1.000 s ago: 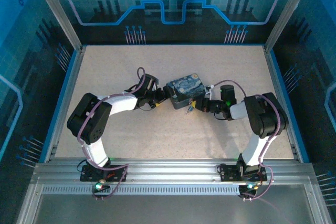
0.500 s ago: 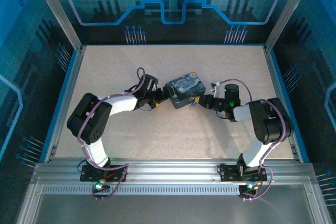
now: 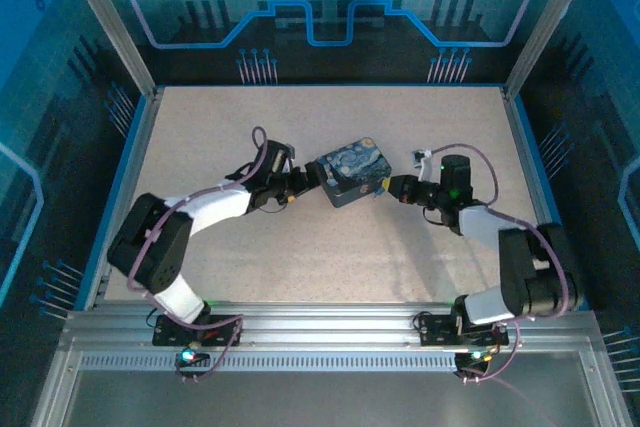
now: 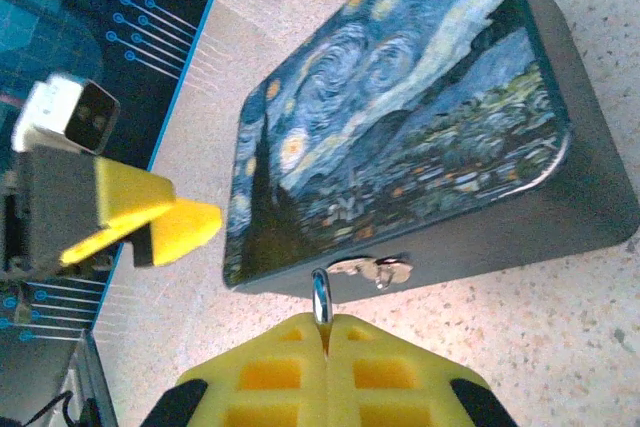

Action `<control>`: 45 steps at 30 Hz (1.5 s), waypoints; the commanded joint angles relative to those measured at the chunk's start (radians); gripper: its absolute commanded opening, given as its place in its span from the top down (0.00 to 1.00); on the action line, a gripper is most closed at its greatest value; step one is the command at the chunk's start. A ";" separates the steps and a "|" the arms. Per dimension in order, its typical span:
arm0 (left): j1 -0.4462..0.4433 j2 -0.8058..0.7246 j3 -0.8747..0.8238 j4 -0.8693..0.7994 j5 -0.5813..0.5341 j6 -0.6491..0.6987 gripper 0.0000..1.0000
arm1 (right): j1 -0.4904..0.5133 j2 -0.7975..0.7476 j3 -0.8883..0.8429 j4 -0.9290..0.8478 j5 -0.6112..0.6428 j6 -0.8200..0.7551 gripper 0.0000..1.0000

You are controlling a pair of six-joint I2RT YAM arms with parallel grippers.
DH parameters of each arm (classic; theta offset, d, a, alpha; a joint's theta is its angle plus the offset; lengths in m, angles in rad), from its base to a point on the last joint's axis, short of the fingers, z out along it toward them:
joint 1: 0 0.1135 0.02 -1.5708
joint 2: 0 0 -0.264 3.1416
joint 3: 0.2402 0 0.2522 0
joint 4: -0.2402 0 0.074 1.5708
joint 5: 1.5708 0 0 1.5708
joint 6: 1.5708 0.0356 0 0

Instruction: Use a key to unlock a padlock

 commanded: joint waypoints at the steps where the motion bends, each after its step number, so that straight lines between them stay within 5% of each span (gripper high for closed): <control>1: -0.001 -0.142 -0.024 -0.058 -0.130 0.108 0.01 | -0.014 -0.121 0.054 -0.273 0.008 -0.095 0.96; 9: 0.000 -0.413 -0.147 -0.094 -0.335 0.244 0.01 | -0.002 -0.307 0.217 -0.813 -0.025 -0.261 0.95; 18: 0.000 -0.574 -0.266 -0.093 -0.432 0.240 0.01 | 0.121 -0.329 0.232 -1.093 -0.009 -0.236 0.95; 27: 0.001 -0.583 -0.276 -0.086 -0.448 0.228 0.01 | 0.266 -0.206 0.134 -0.994 0.041 -0.145 0.94; 45: 0.004 -0.609 -0.297 -0.095 -0.455 0.220 0.01 | 0.336 0.132 0.194 -0.824 0.039 -0.142 0.94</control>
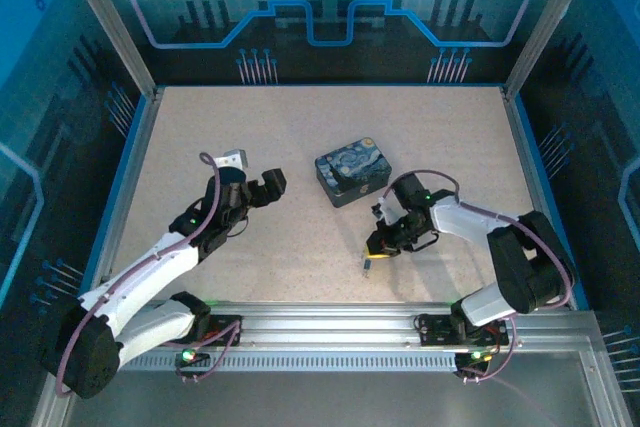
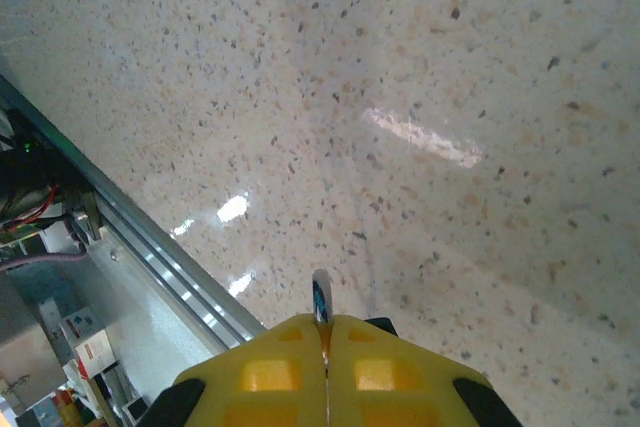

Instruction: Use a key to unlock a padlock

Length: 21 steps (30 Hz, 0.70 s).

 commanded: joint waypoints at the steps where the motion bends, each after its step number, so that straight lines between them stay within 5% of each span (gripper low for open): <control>1: 0.004 -0.013 -0.014 -0.007 -0.024 -0.003 0.01 | 0.012 0.043 0.035 0.041 -0.005 0.007 0.93; 8: 0.007 -0.014 -0.013 -0.011 -0.025 -0.006 0.01 | 0.017 0.118 0.060 0.083 -0.015 -0.002 0.91; 13: 0.010 -0.015 -0.011 -0.012 -0.025 -0.008 0.01 | 0.017 0.119 0.078 0.078 0.011 -0.009 0.78; 21: 0.012 -0.025 0.017 -0.036 -0.037 0.017 0.01 | 0.011 -0.007 0.131 -0.071 0.141 -0.067 0.70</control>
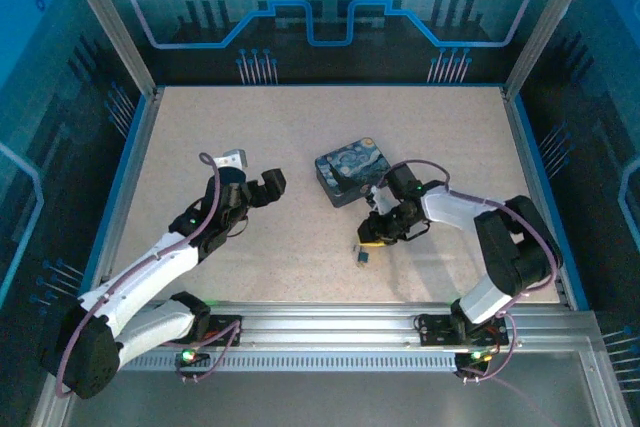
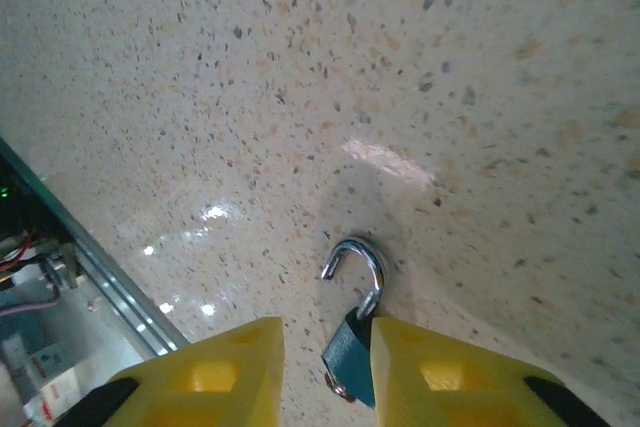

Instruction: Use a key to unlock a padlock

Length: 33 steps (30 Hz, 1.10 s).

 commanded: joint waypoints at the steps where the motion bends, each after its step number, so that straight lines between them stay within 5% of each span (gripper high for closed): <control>1: 0.011 -0.025 0.022 -0.030 -0.035 0.026 0.01 | -0.001 -0.112 0.050 -0.104 0.089 -0.046 0.68; 10: 0.044 -0.038 0.071 -0.041 -0.136 0.100 0.01 | -0.123 -0.414 0.128 -0.175 0.314 -0.127 0.61; 17: 0.070 -0.083 0.081 -0.042 -0.279 0.196 0.01 | -0.238 -0.638 0.002 -0.060 0.405 -0.115 0.51; 23: 0.111 -0.129 0.034 0.033 -0.363 0.332 0.01 | -0.273 -0.810 -0.152 0.079 0.546 -0.098 0.33; 28: 0.159 -0.137 -0.046 0.135 -0.373 0.378 0.01 | -0.311 -0.862 -0.257 0.179 0.679 -0.137 0.02; 33: 0.220 -0.100 -0.137 0.217 -0.342 0.378 0.01 | -0.320 -0.838 -0.400 0.409 0.716 -0.252 0.00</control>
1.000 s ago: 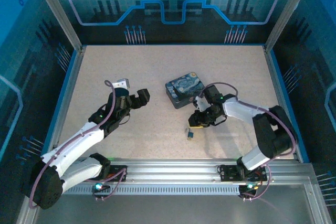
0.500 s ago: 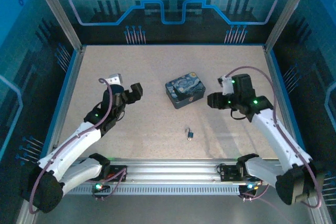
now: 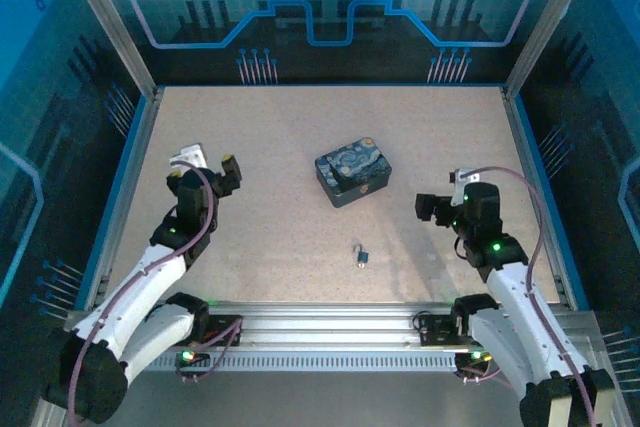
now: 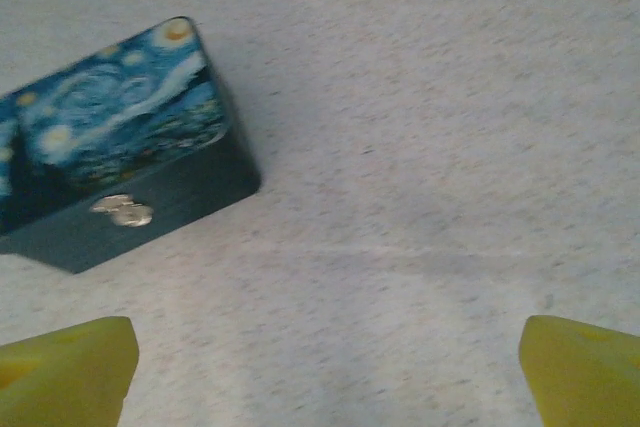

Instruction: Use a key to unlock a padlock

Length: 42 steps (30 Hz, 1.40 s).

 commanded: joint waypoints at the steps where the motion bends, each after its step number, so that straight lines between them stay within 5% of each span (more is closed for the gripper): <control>1: 0.028 0.030 -0.073 0.128 0.002 0.060 0.01 | -0.013 0.022 -0.087 0.225 0.066 -0.097 0.00; 6: 0.051 0.082 -0.114 0.163 0.031 0.068 0.01 | -0.023 0.119 -0.166 0.429 0.101 -0.122 0.00; 19: 0.095 0.357 -0.175 0.510 0.153 0.118 0.01 | -0.067 0.432 -0.184 0.888 -0.039 -0.206 0.00; 29: 0.101 0.453 -0.179 0.688 0.287 0.266 0.01 | -0.094 0.667 -0.184 1.178 -0.089 -0.203 0.00; 32: 0.110 0.473 -0.213 0.792 0.344 0.324 0.01 | -0.095 0.747 -0.172 1.230 -0.089 -0.202 0.00; 36: 0.137 0.557 -0.248 0.939 0.406 0.339 0.01 | -0.097 0.769 -0.046 1.009 -0.125 -0.210 0.00; 40: 0.194 0.686 -0.263 1.108 0.431 0.287 0.01 | -0.084 0.772 -0.039 1.003 -0.114 -0.223 0.00; 42: 0.209 0.653 -0.220 0.967 0.414 0.249 0.01 | -0.083 0.773 -0.038 1.005 -0.112 -0.224 0.00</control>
